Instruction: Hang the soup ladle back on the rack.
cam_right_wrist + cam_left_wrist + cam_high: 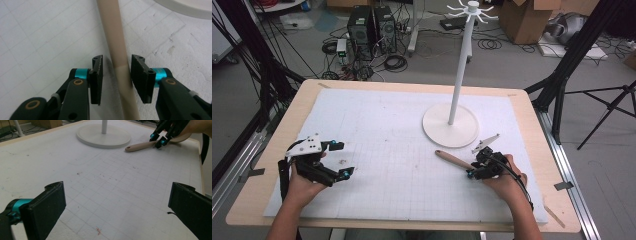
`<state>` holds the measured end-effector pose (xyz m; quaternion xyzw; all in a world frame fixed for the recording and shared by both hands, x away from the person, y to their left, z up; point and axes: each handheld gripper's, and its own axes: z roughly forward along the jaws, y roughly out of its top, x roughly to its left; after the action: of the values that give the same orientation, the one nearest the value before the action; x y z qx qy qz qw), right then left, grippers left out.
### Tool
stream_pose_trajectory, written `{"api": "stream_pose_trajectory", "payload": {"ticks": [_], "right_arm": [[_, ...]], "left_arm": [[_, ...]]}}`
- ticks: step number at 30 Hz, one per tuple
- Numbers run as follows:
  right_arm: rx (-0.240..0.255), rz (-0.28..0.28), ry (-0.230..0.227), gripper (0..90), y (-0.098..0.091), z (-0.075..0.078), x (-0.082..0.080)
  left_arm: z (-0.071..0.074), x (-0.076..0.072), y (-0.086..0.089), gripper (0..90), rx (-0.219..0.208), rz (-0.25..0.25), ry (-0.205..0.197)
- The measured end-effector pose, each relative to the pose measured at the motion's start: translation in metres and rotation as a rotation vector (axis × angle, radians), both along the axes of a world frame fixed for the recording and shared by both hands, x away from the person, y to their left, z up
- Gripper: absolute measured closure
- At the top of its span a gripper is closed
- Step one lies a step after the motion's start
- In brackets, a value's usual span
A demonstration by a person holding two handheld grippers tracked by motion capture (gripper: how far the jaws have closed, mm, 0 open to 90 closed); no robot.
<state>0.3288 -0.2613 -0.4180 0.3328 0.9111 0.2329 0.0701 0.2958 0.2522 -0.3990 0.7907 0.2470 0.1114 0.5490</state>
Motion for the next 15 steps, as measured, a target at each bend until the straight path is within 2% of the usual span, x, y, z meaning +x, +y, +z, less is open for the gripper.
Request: {"api": "stream_pose_trajectory", "payload": {"ticks": [5,15], "right_arm": [[-0.017,0.017,-0.004,71.9,0.0028,0.0015,-0.0005],[-0.02,0.029,-0.01,73.3,0.0028,0.0012,-0.0007]], "left_arm": [[0.0008,-0.0002,-0.0008,1.7,0.0,-0.007,-0.003],[0.001,-0.0001,-0.0012,1.7,0.004,-0.009,-0.005]]}}
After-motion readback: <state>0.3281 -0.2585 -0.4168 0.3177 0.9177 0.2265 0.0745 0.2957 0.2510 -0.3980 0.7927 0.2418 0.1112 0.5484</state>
